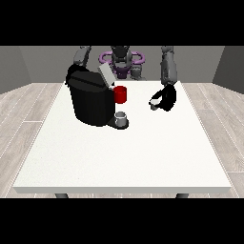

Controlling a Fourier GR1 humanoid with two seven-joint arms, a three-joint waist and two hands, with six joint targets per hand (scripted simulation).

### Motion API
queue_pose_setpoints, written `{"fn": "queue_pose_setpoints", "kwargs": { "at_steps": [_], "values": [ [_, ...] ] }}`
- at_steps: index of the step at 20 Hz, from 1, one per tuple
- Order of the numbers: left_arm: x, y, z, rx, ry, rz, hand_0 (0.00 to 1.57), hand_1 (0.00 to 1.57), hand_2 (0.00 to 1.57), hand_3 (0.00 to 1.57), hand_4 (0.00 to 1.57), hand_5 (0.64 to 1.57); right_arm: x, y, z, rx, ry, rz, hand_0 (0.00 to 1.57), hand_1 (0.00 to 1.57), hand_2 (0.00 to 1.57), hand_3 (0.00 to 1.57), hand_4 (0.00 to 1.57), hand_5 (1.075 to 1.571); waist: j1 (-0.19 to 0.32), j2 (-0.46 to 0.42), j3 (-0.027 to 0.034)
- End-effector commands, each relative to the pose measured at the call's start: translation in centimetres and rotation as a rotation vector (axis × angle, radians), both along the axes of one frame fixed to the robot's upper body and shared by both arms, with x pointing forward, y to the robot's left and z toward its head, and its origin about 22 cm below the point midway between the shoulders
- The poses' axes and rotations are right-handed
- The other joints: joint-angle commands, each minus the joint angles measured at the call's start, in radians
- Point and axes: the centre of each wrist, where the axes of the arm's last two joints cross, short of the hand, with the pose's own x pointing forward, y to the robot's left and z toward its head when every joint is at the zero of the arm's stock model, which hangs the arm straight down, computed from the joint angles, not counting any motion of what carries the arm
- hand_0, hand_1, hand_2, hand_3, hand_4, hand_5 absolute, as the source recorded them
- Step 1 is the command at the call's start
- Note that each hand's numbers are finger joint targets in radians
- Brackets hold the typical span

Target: Insert the coffee pod into the coffee machine and close the lid

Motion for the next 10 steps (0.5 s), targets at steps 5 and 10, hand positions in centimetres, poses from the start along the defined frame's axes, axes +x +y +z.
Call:
{"fn": "queue_pose_setpoints", "kwargs": {
  "at_steps": [5, 10],
  "values": [
    [2.7, -2.9, 4.1, -0.042, -0.078, -0.162, 1.4, 1.4, 1.42, 1.36, 0.6, 1.571, -0.4, -1.2, -2.8, -0.012, 0.071, -0.009, 0.0, 0.0, 0.0, 0.0, 0.49, 1.571, 0.023, -0.047, -0.0003],
    [3.9, -4.4, 6.3, -0.042, -0.049, -0.205, 1.24, 1.24, 1.33, 1.32, 0.53, 1.571, -0.6, -0.8, -3.0, 0.005, 0.122, 0.007, 0.0, 0.0, 0.0, 0.0, 0.44, 1.571, 0.015, -0.123, -0.0005]
  ]
}}
